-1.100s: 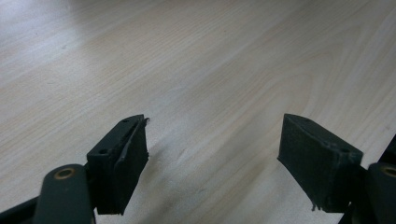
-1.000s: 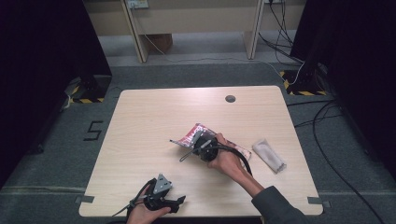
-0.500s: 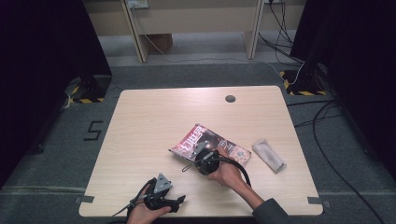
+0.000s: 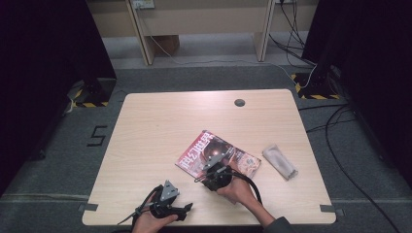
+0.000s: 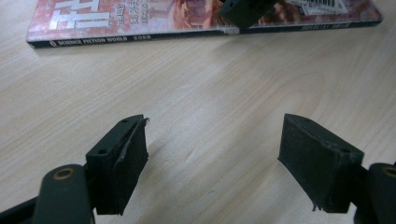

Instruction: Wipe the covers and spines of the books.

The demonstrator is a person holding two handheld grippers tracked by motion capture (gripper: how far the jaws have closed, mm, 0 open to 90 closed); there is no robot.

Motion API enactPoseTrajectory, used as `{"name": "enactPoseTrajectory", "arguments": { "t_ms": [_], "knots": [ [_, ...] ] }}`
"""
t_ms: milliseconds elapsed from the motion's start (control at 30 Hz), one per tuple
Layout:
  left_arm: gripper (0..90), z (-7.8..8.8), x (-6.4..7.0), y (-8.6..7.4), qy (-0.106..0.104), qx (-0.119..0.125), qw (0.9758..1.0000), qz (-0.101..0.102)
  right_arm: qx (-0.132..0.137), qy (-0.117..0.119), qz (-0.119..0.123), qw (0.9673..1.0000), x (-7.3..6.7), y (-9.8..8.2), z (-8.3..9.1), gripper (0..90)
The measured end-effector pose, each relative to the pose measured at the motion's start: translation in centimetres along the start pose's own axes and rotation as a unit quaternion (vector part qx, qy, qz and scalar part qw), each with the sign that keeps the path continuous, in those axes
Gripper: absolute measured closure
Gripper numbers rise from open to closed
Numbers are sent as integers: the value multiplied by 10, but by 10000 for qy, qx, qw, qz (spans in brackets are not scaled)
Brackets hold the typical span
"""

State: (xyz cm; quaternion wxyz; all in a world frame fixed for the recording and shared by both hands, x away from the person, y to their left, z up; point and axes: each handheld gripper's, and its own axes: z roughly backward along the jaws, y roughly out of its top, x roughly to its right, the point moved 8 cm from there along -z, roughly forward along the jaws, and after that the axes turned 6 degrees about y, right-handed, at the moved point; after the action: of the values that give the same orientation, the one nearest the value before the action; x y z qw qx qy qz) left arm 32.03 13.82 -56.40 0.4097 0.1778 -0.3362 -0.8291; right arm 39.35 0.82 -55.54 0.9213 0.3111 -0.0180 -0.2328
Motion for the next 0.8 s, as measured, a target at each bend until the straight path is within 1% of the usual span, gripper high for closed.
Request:
{"name": "enactPoseTrajectory", "arguments": {
  "t_ms": [33,67,133,200,267,333,367,400,467,567,600,667,700,767,800],
  "knots": [
    [228,0,0,0,0,0,10000,0,0,0,0,10000,0,0,0,688],
    [228,0,0,0,-2,6,10000,4,121,17,-13,9999,1,-1,0,697],
    [228,0,1,1,-16,25,10000,-6,119,5,-15,9999,3,-3,2,695],
    [228,-1,2,0,-13,0,10000,-38,108,-61,-88,9999,7,-4,4,684],
    [228,0,2,1,-10,13,10000,-35,179,6,-172,9997,9,-5,5,679],
    [228,0,2,1,-19,24,10000,-46,192,-9,-172,9997,10,-5,5,672],
    [228,0,2,0,-14,16,10000,-52,176,20,-184,9997,10,-5,5,659],
    [228,0,1,0,-9,12,10000,-51,192,-35,-219,9996,13,-5,6,624],
    [229,1,2,1,-5,43,10000,-42,227,-76,-275,9993,17,-6,7,584],
    [228,0,2,0,-7,4,10000,-84,337,-295,-410,9982,32,-8,13,501],
    [228,0,2,0,-7,4,10000,-84,337,-295,-410,9982,32,-8,13,501],
    [228,1,2,1,-7,23,10000,-89,422,-417,-638,9962,45,-10,20,440],
    [228,0,3,1,-4,33,9999,-95,407,-489,-709,9955,51,-13,23,419],
    [228,-1,3,1,-2,20,9999,-110,355,-745,-735,9939,65,-19,30,396],
    [227,-1,3,1,0,18,9999,-108,378,-949,-809,9915,76,-23,38,379]
  ]
}}
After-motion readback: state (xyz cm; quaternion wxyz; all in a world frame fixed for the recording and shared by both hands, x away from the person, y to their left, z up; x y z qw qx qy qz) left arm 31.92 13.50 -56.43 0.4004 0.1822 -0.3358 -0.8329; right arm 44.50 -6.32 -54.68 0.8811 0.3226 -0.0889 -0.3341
